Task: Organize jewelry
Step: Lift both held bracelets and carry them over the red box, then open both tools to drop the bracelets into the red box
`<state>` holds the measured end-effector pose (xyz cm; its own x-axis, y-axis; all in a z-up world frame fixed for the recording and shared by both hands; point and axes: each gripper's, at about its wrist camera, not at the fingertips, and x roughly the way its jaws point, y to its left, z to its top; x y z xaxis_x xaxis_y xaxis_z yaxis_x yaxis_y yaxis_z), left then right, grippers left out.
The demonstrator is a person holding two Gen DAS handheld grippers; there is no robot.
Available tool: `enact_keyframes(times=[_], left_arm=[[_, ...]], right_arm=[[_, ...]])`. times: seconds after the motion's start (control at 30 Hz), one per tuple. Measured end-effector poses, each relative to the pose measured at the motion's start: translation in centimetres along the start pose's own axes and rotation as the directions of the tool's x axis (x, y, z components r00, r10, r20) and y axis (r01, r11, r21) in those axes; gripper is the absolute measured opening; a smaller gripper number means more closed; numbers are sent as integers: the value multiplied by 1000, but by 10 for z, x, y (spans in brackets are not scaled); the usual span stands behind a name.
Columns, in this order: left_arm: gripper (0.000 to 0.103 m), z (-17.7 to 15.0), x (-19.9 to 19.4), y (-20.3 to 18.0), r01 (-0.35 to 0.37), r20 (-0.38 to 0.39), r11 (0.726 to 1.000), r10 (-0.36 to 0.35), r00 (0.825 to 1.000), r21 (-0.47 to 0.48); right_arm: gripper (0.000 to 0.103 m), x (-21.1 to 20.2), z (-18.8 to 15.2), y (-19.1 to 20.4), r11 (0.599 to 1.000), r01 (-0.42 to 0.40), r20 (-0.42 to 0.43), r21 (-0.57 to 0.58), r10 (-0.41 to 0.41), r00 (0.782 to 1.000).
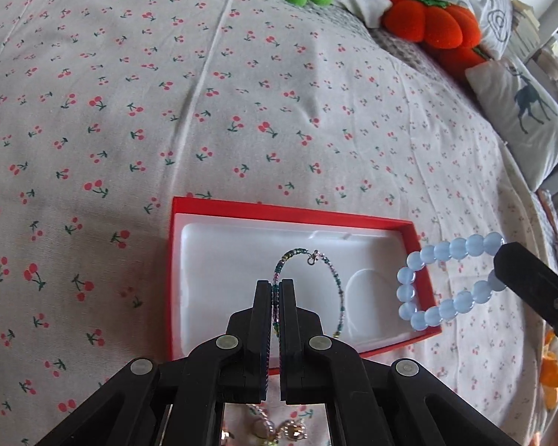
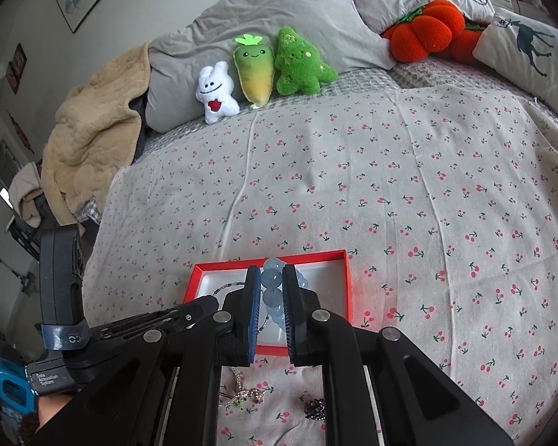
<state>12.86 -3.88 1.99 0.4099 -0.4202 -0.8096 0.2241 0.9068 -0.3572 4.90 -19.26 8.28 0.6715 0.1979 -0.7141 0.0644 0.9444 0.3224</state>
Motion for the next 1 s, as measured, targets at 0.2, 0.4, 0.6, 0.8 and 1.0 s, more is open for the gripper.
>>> enact_keyframes(times=[0.2,0.4,0.6,0.8,1.0], left_arm=[[0,1,9,10,-111,-6,993,111,994,51],[0,3,12,9,-157,-6,984,158,987,82],[0,6,13,3,-184,-8,976,186,983,115],[32,4,5,-4,-186,-19,973,190,982,137],[61,-6,-26,-12,-212,22,961,211,977,175]], right_arm=[[12,24,-4,14,997,-70,-35,-10,70,997],[12,42,-7,2,999,36,-71,-17,-37,997],[13,48,-9,-18,997,78,-96,1,-78,992],[28,37,-7,-23,997,77,-108,24,-74,991],[33,11,-12,-21,997,73,-108,18,-71,992]])
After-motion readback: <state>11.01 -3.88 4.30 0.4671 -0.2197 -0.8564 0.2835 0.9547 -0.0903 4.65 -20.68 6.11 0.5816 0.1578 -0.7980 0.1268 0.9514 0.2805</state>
